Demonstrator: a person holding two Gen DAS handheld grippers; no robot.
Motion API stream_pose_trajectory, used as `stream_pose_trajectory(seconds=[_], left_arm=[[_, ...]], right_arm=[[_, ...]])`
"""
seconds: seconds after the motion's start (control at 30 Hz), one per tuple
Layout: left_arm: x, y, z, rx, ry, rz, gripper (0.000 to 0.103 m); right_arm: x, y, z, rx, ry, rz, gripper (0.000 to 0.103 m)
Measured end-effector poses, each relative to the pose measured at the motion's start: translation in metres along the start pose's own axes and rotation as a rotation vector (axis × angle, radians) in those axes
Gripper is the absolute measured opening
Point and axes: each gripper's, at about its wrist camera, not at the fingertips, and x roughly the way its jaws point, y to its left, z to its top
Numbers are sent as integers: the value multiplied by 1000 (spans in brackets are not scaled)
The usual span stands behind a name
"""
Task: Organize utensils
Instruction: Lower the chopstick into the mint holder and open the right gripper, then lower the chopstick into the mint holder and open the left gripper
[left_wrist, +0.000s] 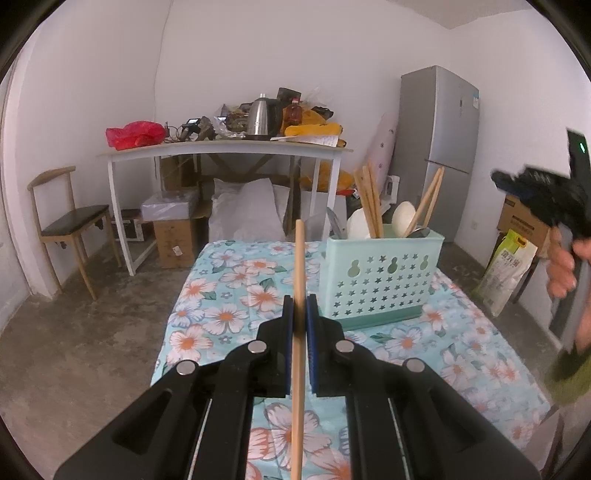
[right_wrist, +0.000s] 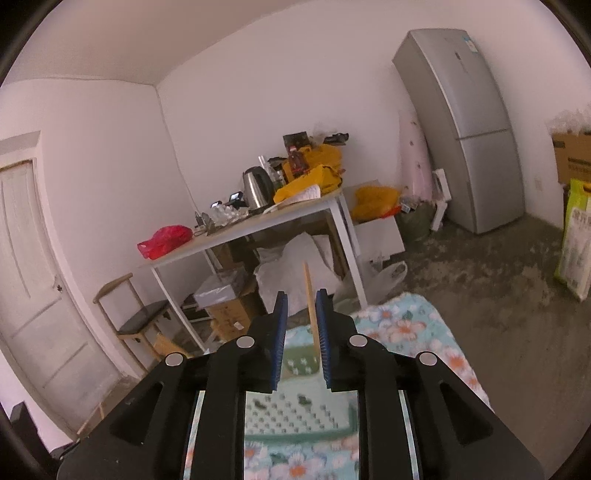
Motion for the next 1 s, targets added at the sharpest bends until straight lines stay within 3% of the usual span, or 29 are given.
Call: stream_pose_trajectory(seconds=[0.27, 0.5, 0.83, 1.0], left_arm=[[8, -3, 40, -91, -3, -207, 6], [10, -34, 93, -49, -90, -316, 6], [10, -67, 166, -26, -289, -289, 6], [31, -85, 192, 6, -336, -242, 6]], right_arm=[[-27, -18, -50, 101, 114, -59, 19], [-32, -34, -88, 178, 194, -117, 19], [-44, -65, -97, 251, 199, -129, 19], [-47, -73, -96, 267, 190, -127, 19]])
